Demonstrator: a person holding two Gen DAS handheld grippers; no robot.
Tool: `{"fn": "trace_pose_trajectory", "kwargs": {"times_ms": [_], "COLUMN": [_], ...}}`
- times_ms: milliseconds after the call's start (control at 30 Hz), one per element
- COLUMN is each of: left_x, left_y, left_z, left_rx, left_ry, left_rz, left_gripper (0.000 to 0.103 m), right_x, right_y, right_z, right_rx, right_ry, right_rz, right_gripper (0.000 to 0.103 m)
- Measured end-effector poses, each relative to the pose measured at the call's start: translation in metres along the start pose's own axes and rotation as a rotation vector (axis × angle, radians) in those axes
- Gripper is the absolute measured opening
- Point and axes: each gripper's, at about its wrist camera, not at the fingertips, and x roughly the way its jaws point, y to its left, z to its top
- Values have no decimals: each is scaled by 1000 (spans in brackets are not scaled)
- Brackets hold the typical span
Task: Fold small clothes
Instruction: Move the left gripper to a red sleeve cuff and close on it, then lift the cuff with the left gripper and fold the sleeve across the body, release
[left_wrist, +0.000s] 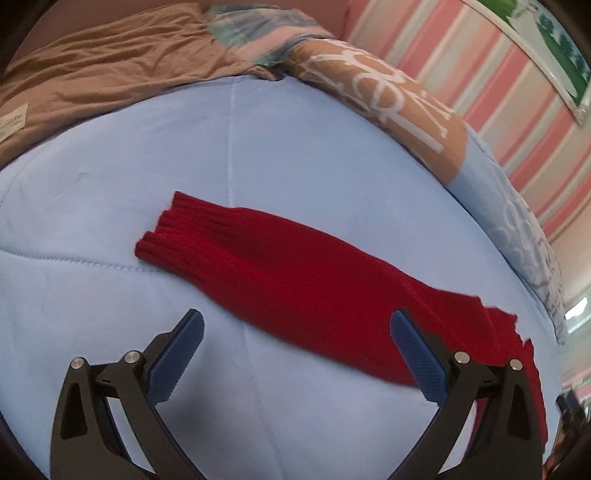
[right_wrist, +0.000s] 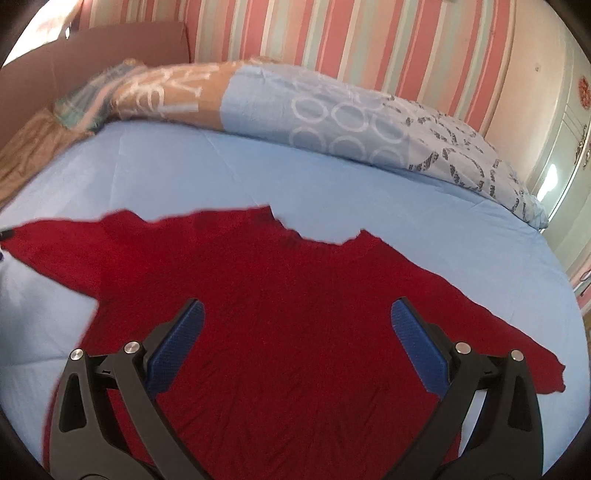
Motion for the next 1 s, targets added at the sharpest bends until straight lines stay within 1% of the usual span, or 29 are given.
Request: {"fn": "trace_pose_trajectory", "kwargs": {"times_ms": [67, 133, 233, 267, 300, 333, 367, 400, 433, 467, 500, 567, 700, 833, 933, 1000], "left_x": [5, 10, 19, 21, 21, 21, 23, 25, 28, 32, 32, 31, 21, 1, -13, -21], "left_y": [4, 8, 8, 6, 3, 2, 0, -1, -2, -1, 1, 2, -11, -47, -89, -125], "left_z": [4, 7, 13, 15, 15, 15, 16, 16, 17, 17, 16, 15, 14, 7, -6, -18], "left_rx": [-27, -30, -24, -15, -8, -3, 5, 8, 6, 0, -7, -10, 32, 128, 219, 278], "left_ry": [2, 7, 4, 0, -5, -4, -2, 5, 14, 23, 28, 26, 6, -29, -28, -24], "left_rz": [-4, 18, 56, 83, 106, 119, 137, 144, 155, 168, 169, 159, 146, 105, 62, 25], "left_gripper": [101, 101, 99, 90, 84, 71, 52, 43, 32, 26, 25, 15, 12, 12, 12, 12], "right_x": [10, 14, 13, 12, 11, 10, 10, 10, 9, 10, 10, 10, 17, 24, 24, 22], "right_y": [-5, -11, -17, -17, -17, -17, -18, -18, -19, -20, -19, -22, -31, -44, -53, -58], "right_z": [-2, -4, -6, -5, -5, -6, -6, -6, -6, -7, -6, -8, -12, -15, -15, -16], "right_rx": [12, 40, 59, 58, 57, 56, 54, 52, 50, 49, 52, 55, 62, 93, 105, 112], "right_ry": [25, 44, 42, 38, 35, 34, 33, 33, 31, 31, 32, 32, 44, 58, 50, 45], "right_rz": [-9, -3, -16, -19, -20, -20, -23, -25, -27, -26, -25, -22, -23, -20, -21, -21], "right_gripper": [100, 100, 100, 100, 100, 100, 100, 100, 100, 100, 100, 100, 100, 100, 100, 100]}}
